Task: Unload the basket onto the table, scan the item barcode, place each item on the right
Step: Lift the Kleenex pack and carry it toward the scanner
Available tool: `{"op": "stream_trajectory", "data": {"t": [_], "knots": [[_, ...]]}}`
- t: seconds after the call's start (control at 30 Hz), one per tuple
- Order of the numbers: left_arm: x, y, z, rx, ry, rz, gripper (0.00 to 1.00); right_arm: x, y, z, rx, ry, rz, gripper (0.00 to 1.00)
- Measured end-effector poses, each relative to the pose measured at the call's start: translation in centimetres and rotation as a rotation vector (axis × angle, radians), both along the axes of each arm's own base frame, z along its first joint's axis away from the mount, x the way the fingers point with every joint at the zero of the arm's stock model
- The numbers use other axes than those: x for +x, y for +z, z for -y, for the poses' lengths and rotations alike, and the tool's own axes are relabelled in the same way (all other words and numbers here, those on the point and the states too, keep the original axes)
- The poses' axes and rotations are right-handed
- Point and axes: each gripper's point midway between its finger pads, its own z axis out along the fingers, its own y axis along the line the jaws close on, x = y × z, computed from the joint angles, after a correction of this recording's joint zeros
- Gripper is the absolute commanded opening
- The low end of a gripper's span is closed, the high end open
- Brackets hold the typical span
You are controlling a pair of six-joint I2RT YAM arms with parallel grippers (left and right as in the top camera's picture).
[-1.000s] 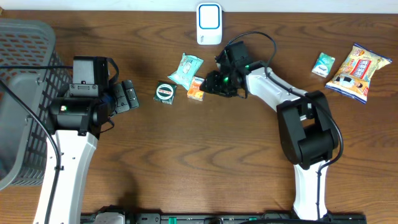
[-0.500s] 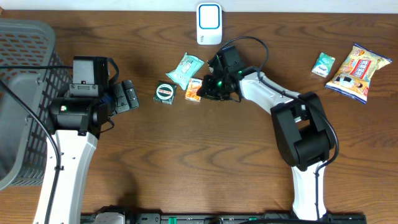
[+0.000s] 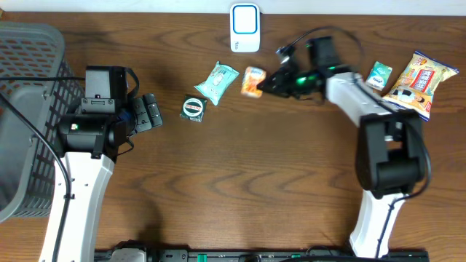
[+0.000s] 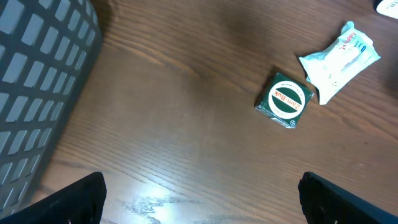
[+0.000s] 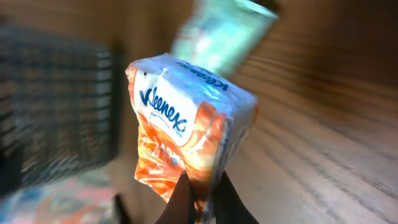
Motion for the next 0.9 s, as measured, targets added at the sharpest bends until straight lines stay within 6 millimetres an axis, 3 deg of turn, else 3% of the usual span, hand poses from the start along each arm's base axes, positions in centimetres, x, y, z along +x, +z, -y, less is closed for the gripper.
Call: {"op": "stream_trajectory", "data": {"t": [0.1,0.33,0.67,0.9], "knots": [[0.0,0.0,0.0,0.000,0.000,0.000,0.98,-0.4,3.3,1.0,0.121,0.075,0.096,0.01],[0.0,0.0,0.0,0.000,0.000,0.000,0.98,-1.7,7.4,2.3,0.336,0.223,0.300,0.01],[0.0,0.0,0.0,0.000,0.000,0.000,0.98,-0.5,10.7,2.7,0.390,0.325,0.639,0.01],[0.0,0.0,0.0,0.000,0.000,0.000,0.98,-0.2,11.6,2.6,0.405,0.320,0.607,0.01]]}}
